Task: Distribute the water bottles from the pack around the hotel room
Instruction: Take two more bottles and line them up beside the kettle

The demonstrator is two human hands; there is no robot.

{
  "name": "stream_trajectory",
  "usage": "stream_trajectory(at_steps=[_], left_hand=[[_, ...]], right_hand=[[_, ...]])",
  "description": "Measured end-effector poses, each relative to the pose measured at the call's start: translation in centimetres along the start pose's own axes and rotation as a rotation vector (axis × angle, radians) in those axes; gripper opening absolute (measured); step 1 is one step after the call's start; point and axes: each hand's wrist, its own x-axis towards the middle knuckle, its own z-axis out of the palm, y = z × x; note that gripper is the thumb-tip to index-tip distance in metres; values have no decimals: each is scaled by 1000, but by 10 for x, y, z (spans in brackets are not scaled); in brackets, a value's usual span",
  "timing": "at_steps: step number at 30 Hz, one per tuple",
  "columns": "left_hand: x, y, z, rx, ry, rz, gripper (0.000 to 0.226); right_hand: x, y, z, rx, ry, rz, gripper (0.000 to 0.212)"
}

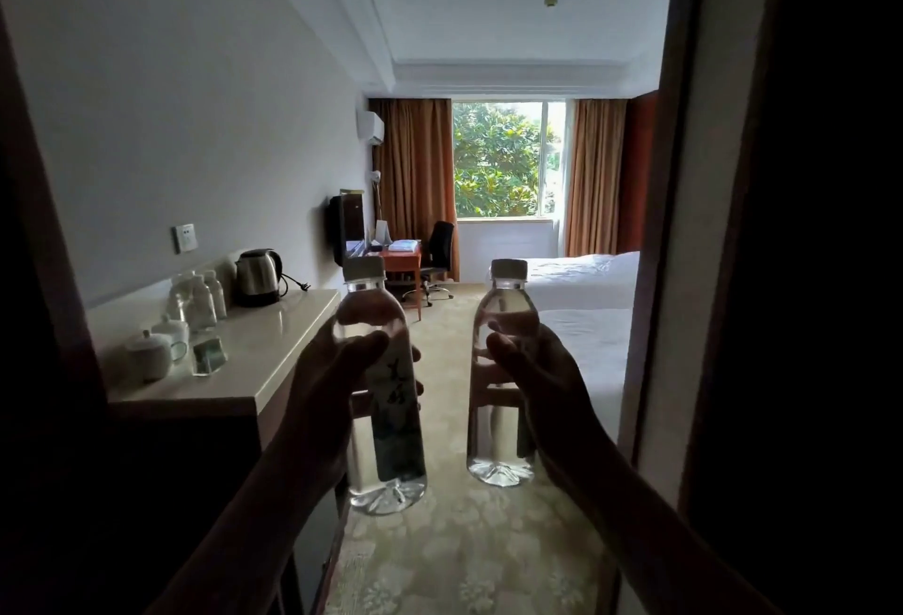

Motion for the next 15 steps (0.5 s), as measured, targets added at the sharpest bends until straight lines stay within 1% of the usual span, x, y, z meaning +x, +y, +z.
stream_trajectory(at_steps=[3, 8, 10, 15], left_hand=[[63, -21, -32, -40, -13, 12, 53], [162, -55, -55, -109, -40, 1, 48], [192, -70, -57, -125, -58, 22, 50], [264, -122, -56, -138, -115, -4, 52]], right_hand=[[56, 22, 22, -19, -3, 19, 55], [142, 40, 51, -63, 25, -1, 57], [171, 46, 55, -48, 27, -27, 57], [245, 81, 51, -60, 61, -38, 58]])
